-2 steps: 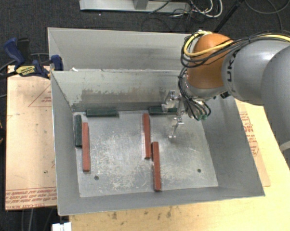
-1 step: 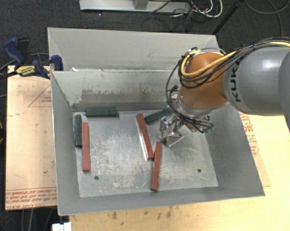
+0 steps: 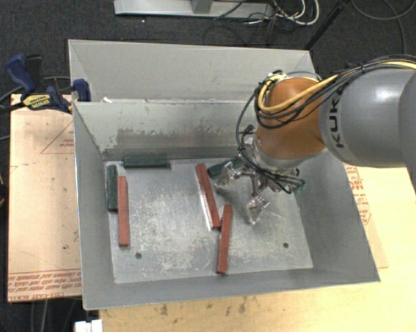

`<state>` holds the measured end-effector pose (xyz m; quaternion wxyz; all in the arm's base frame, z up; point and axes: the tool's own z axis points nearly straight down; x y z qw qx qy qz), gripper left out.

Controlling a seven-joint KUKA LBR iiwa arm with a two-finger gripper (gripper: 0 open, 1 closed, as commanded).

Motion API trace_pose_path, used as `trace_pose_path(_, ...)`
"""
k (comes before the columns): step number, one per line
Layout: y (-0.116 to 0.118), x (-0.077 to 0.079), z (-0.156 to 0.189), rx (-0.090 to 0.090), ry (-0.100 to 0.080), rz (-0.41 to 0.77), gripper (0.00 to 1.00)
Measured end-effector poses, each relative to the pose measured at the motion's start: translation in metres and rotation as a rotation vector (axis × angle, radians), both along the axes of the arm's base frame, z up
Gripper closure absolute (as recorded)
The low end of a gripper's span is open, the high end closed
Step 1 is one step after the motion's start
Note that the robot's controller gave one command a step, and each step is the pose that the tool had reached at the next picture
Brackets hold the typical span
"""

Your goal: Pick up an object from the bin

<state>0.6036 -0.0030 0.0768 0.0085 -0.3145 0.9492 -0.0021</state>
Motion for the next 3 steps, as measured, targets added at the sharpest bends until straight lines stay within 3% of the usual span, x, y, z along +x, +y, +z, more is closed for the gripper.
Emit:
trace_pose_path(1,0.0,0.0,0.0,0.0,0.0,0.0,0.0)
trace_pose_path(2,0.036,-0.032,0.002,-0.012,-0.005,0.464,1.0)
trace_pose_path(3,0.037,-0.035,-0.001,-0.007,0.002,0.465,0.0)
